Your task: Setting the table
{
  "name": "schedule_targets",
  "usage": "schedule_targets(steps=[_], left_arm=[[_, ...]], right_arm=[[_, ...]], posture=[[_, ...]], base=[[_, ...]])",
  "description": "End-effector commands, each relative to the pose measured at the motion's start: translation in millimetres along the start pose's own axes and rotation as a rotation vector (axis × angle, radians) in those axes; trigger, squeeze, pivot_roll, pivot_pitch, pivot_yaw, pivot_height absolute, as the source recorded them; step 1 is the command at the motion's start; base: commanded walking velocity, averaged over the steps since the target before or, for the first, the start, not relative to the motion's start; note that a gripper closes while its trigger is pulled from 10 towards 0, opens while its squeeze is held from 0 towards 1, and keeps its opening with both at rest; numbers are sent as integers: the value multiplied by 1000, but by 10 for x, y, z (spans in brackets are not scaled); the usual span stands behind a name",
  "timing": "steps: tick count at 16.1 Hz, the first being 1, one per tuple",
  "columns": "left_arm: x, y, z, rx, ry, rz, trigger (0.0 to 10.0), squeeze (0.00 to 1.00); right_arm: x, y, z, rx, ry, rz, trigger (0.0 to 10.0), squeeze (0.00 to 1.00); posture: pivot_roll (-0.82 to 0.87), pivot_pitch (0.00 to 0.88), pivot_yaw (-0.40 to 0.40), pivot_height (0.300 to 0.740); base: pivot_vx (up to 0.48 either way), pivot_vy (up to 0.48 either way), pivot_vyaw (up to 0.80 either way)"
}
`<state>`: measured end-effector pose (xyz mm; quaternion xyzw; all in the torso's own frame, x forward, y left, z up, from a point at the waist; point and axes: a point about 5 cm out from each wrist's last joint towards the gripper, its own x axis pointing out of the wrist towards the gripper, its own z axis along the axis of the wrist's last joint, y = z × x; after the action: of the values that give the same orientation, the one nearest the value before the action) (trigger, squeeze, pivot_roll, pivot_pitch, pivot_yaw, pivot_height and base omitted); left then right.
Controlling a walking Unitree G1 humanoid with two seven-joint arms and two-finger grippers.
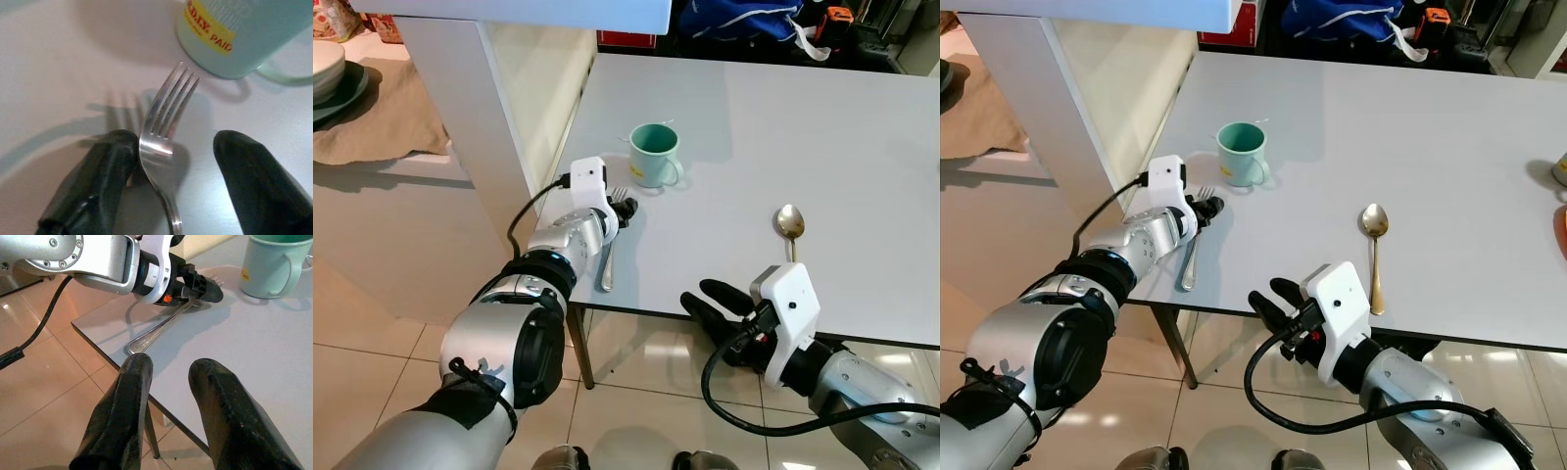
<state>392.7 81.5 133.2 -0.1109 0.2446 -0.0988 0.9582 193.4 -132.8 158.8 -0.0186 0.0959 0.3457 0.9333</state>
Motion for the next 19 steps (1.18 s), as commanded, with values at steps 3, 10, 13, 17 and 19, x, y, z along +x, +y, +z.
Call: schedule_targets(steps=[3, 10, 13, 17, 19], left_arm=[[-8, 73, 66, 207, -41, 93, 10000, 1000], [-79, 31, 430, 235, -298, 24, 10000, 0], [-205, 152, 573, 300, -444, -7, 10000, 0], [-798, 284, 166, 448, -559, -55, 10000, 0], [-961, 253, -179, 482, -515, -72, 10000, 0]], right_arm=[[-20, -34, 40, -23, -4, -9, 10000, 0], [-25, -40, 44, -23, -10, -16, 10000, 0], [-32, -42, 11, -15, -17, -48, 10000, 0], [-70, -123, -87, 42, -101, -285, 10000, 0], [40, -70, -111, 65, -110, -245, 10000, 0]], posture=[[-178, 103, 33, 740], [-176, 99, 28, 740], [-156, 86, 30, 740], [-94, 46, 23, 740], [-80, 36, 19, 740]], base=[[0, 0, 0], [0, 0, 0], [0, 0, 0], [0, 0, 0], [0, 0, 0]])
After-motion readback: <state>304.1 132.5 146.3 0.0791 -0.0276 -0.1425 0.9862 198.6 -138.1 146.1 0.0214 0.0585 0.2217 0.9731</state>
